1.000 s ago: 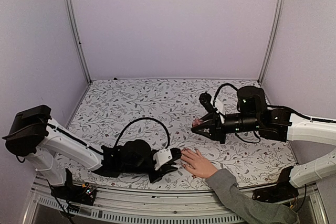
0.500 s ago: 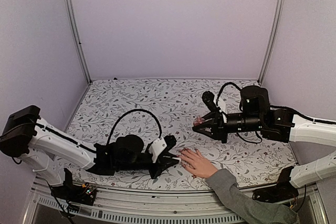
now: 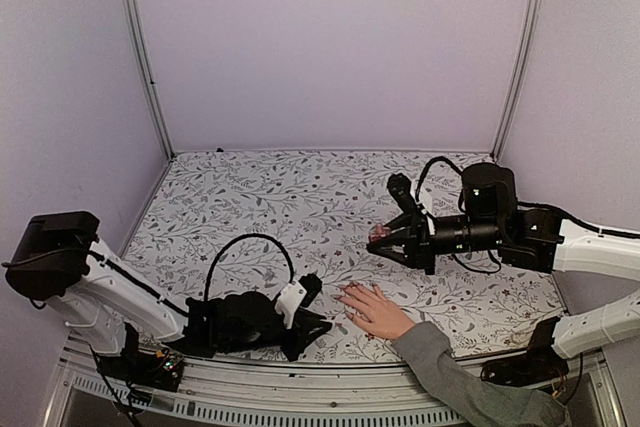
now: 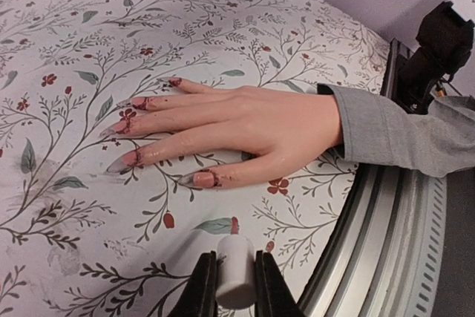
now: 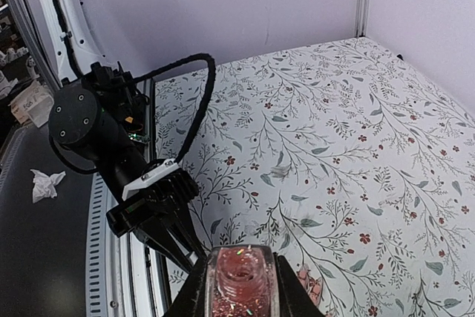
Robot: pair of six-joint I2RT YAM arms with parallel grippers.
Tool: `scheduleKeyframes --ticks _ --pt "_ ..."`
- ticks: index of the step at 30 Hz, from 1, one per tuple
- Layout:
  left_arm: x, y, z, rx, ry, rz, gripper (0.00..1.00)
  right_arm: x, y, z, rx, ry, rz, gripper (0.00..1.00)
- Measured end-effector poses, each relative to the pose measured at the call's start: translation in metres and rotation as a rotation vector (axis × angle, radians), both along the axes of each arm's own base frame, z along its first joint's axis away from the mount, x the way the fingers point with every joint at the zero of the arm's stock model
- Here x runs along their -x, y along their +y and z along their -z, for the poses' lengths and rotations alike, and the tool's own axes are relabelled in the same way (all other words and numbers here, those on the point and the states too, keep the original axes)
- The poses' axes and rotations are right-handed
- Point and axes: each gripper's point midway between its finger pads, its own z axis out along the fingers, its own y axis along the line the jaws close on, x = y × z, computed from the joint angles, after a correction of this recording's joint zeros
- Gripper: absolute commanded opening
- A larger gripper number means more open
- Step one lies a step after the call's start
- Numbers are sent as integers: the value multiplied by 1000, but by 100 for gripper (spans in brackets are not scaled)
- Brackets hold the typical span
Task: Paint the nails
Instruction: Paint the nail polish on the nail.
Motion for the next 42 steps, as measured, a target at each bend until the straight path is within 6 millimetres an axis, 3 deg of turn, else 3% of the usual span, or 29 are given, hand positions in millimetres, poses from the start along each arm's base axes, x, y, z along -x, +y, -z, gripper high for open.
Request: scheduleKeyframes --ticks 10,22,31,42 --pt "-1 -11 6 24 13 -21 0 3 -4 -3 3 0 2 0" --pt "6 -19 5 -14 -70 117 0 3 -5 -3 7 -5 -2 0" --pt "-10 -5 5 7 -78 103 0 3 -5 -3 8 -11 -4 0" --pt "-21 -7 -7 81 -69 110 0 3 -4 -3 8 -15 -5 0"
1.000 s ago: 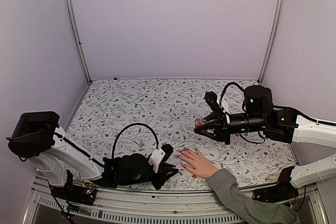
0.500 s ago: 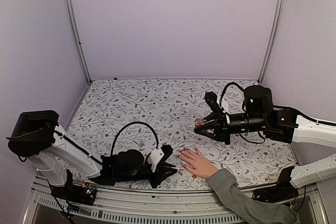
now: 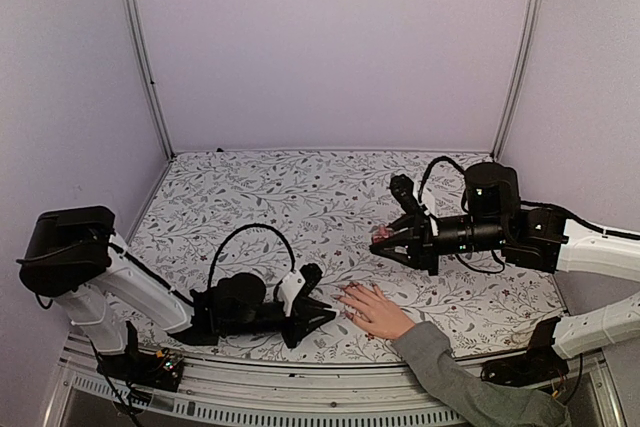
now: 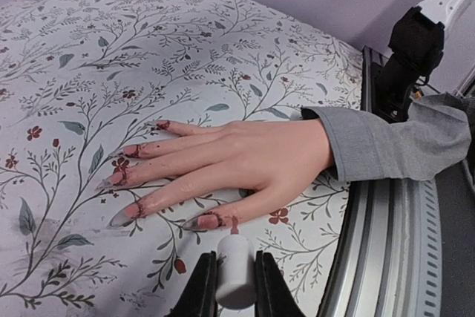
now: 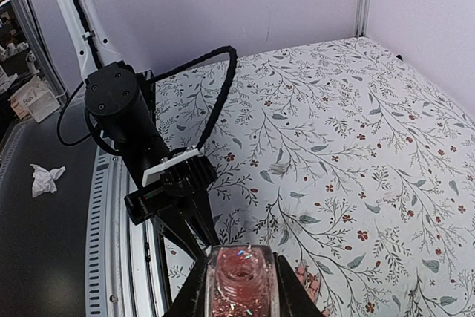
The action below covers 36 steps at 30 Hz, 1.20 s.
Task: Paint the nails
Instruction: Paint the nail polish on the nail.
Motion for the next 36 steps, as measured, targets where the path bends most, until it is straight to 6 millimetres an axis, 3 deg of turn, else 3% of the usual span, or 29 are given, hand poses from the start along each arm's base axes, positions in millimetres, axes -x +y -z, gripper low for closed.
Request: scheduleKeyframes --ticks 23,36 --pt "-6 2 24 -20 74 17 0 0 1 -5 -4 -7 -1 0" --pt "-7 -5 25 -10 86 28 0 0 1 -5 -4 -7 -1 0"
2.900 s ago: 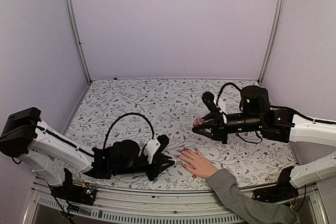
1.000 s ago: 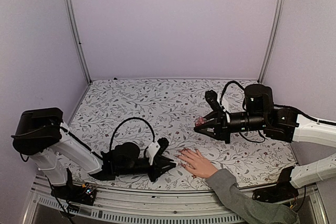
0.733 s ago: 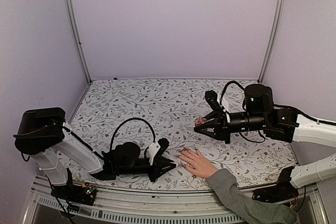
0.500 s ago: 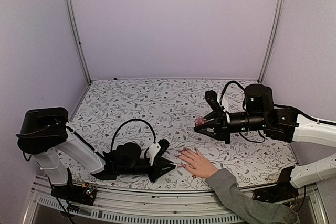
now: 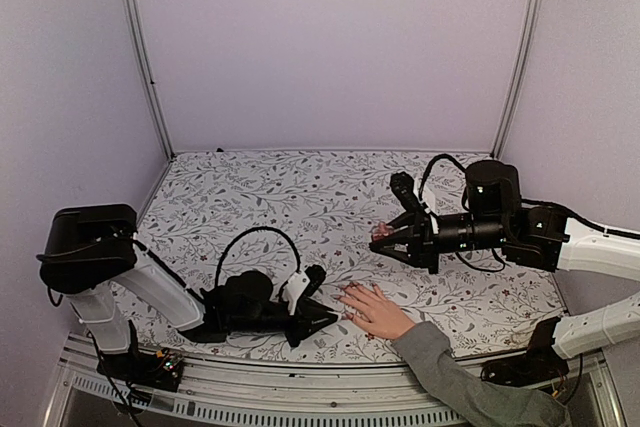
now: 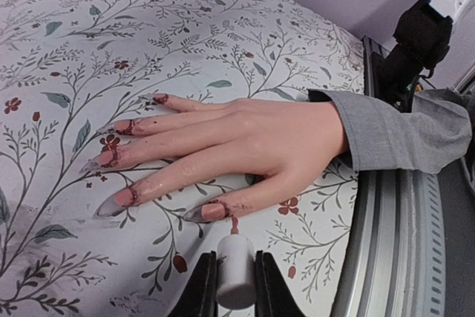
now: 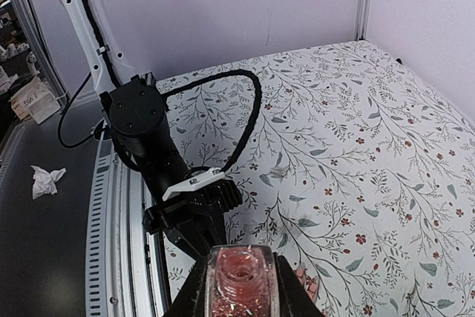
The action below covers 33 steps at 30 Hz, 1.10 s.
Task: Paint the nails
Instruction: Paint the nail polish on the nail.
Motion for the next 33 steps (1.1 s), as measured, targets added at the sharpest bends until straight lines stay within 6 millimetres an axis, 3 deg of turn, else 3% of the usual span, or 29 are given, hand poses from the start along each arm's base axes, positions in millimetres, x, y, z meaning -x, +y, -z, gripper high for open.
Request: scheduleKeyframes --ticks 33 --pt "-7 -3 9 11 42 0 0 0 0 1 1 1 0 0"
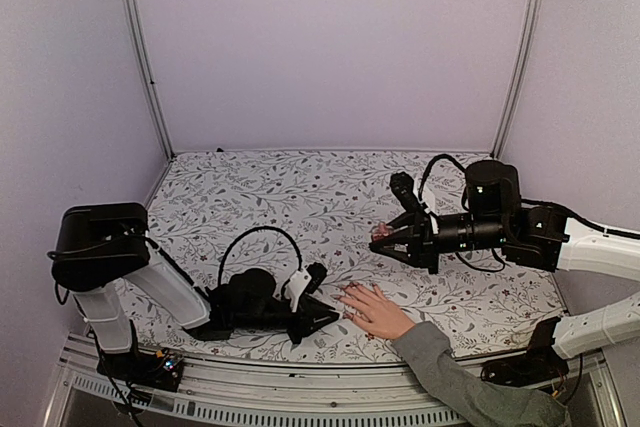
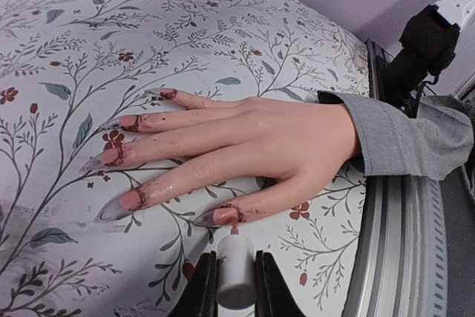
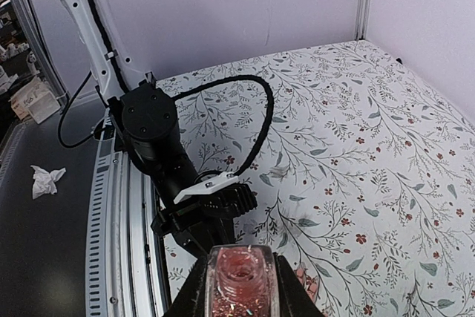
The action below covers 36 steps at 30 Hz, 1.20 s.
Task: Paint the nails
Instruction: Paint the nail polish on the nail.
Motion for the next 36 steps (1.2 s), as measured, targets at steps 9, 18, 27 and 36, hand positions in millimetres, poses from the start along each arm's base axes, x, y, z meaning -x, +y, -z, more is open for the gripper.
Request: scheduleKeyframes --ticks 9,18,27,36 --pt "-2 1 1 4 18 -6 0 0 0 0 0 0 0 0" --pt "-3 -1 3 3 27 -1 0 0 0 1 2 1 0 0" --pt "-3 -2 5 5 32 5 0 0 0 1 2 2 0 0" --pt "-5 -2 5 6 35 -1 0 0 0 1 2 2 0 0"
